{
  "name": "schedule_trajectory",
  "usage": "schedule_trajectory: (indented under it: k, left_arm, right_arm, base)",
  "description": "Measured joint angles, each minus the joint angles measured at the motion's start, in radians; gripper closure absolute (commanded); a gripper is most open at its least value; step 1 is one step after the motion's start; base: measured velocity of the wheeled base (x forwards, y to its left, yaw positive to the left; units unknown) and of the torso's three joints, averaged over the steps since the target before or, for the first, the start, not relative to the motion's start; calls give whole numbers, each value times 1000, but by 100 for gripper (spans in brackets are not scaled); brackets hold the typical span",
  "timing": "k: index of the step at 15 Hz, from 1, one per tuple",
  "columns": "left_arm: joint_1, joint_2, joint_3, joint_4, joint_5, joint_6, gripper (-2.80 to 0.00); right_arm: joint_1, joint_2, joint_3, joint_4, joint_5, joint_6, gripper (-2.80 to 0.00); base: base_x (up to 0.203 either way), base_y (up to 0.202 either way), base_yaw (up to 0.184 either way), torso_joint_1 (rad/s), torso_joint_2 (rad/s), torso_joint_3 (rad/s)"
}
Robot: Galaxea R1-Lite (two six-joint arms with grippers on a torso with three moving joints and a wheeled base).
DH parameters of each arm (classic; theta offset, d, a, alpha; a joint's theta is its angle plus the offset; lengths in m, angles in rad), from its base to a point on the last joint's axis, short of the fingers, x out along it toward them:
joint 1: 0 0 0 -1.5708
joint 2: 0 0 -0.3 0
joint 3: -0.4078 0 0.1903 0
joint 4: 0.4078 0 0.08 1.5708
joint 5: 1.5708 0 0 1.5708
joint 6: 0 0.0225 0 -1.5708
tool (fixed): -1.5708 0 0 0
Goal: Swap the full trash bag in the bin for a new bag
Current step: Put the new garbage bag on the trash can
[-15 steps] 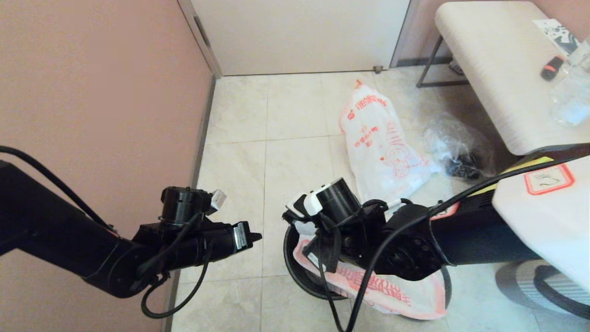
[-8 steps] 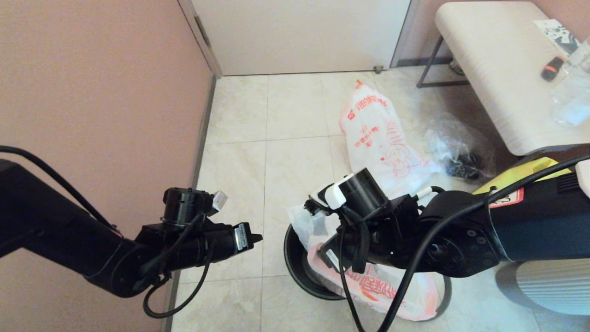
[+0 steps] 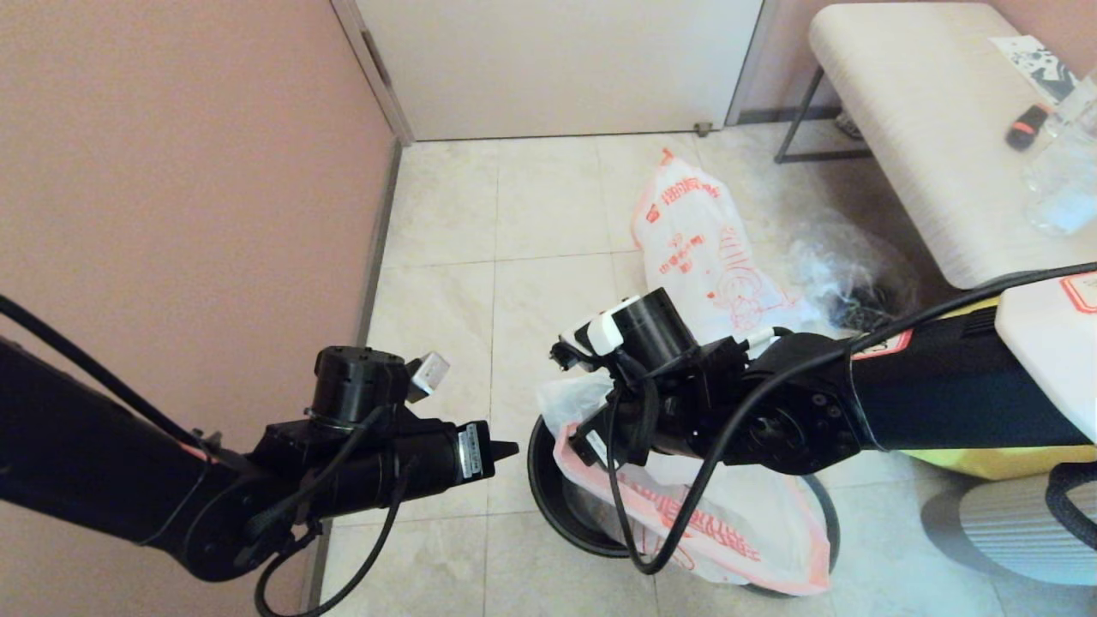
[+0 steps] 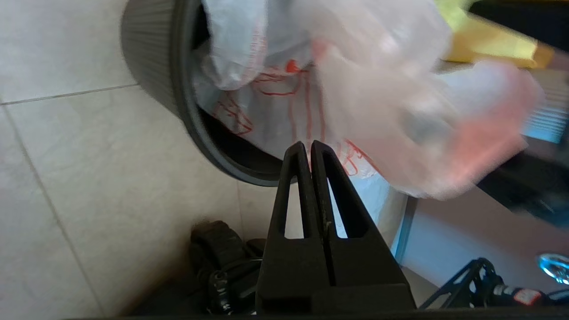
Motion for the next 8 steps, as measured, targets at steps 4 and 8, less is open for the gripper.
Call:
schedule_trajectory:
  k: [4,8]
  left_arm:
    - [-6,-17,-28,11,2,0,0]
    - [9,-20,-20,5,6,12,-280]
  right_arm:
    - [-2,67,-88,5,12,-21,-280]
    - [-10,81,-97,5,52,-34,-280]
  base:
    - [0,0,0,0,0,0]
    - [0,0,0,0,0,0]
